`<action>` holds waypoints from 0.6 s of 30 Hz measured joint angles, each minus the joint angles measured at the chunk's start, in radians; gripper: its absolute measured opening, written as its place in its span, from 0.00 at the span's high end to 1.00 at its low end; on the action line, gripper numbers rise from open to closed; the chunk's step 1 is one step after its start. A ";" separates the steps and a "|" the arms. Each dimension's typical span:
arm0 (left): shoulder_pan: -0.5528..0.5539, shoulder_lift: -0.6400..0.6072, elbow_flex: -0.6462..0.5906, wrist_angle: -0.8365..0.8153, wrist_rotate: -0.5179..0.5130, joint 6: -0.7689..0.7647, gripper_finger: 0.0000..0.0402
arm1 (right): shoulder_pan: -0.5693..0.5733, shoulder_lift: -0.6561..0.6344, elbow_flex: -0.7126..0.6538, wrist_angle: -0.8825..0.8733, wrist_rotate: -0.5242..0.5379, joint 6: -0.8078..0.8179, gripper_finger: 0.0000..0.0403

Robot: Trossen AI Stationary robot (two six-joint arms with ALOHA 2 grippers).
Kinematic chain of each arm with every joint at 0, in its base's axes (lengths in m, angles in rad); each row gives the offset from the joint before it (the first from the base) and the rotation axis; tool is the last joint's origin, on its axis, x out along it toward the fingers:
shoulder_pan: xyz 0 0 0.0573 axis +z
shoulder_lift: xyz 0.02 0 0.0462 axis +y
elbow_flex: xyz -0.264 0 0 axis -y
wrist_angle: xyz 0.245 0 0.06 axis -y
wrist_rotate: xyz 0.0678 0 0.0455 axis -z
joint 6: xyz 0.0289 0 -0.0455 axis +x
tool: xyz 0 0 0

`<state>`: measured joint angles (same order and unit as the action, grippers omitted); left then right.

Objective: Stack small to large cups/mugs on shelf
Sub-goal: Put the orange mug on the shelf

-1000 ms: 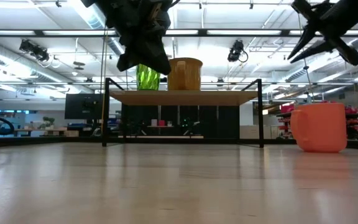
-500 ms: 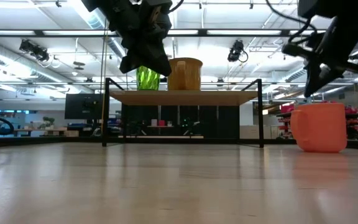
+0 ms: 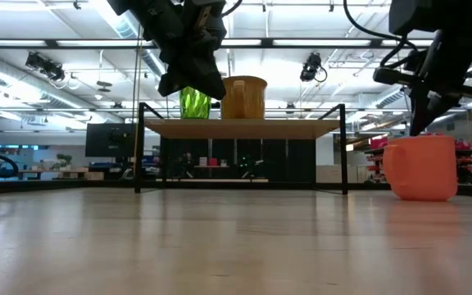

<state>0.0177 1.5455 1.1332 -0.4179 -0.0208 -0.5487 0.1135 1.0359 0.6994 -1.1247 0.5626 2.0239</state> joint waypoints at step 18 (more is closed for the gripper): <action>0.000 0.000 0.000 -0.006 0.002 0.015 0.88 | 0.000 0.091 0.000 0.030 -0.042 0.015 0.99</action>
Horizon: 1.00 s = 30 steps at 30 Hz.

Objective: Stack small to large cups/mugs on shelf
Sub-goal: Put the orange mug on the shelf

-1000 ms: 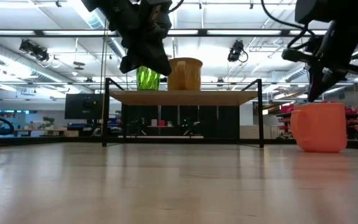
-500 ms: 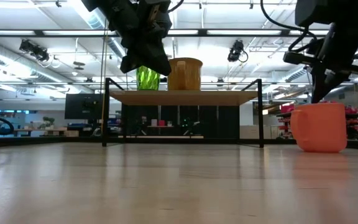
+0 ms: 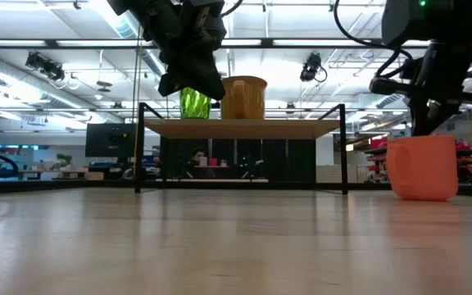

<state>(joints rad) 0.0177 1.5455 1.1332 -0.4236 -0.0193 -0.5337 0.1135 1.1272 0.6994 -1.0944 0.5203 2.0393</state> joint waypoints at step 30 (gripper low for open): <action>0.001 0.000 0.000 0.000 0.000 0.004 0.89 | 0.014 0.020 0.000 0.302 -0.107 -0.235 1.00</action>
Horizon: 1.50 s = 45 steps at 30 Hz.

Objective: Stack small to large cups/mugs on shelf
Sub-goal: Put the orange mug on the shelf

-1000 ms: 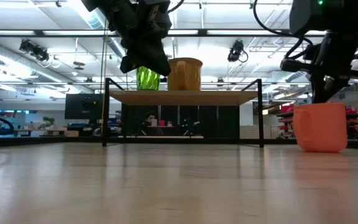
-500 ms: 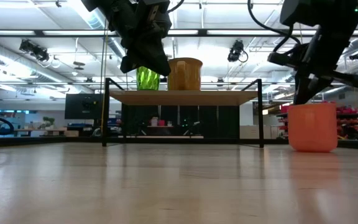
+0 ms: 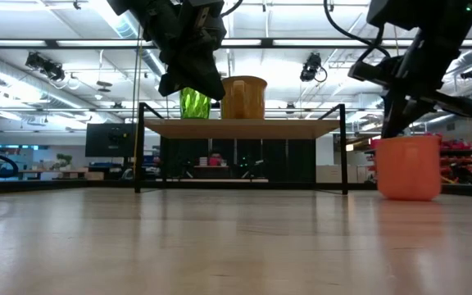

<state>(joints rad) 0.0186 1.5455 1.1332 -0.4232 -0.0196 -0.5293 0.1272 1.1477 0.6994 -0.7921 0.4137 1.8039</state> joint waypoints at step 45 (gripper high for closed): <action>0.000 0.000 0.000 0.007 -0.001 -0.054 0.89 | -0.013 0.011 0.370 -0.603 0.120 -0.072 1.00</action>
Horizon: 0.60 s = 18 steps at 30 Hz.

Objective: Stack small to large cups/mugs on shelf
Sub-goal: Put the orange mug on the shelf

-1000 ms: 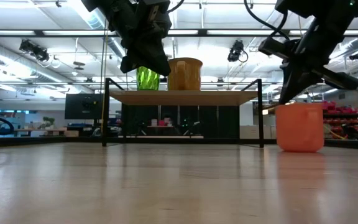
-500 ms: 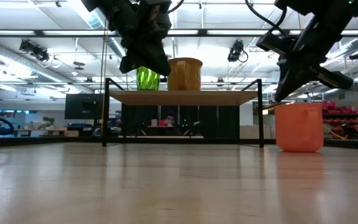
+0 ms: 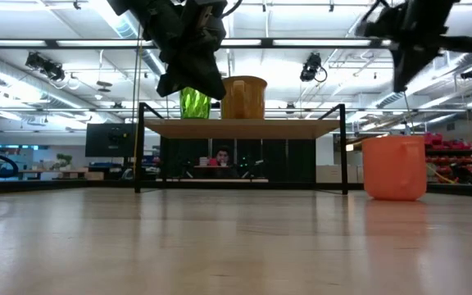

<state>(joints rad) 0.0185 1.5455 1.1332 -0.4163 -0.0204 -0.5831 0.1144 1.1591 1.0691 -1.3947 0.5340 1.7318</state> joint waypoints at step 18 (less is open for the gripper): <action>-0.009 0.000 0.000 -0.001 0.000 0.028 0.87 | -0.193 -0.003 -0.280 0.304 -0.192 -0.077 1.00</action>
<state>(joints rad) 0.0093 1.5455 1.1332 -0.4173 -0.0204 -0.5551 -0.0783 1.1557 0.7891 -1.0907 0.3417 1.6544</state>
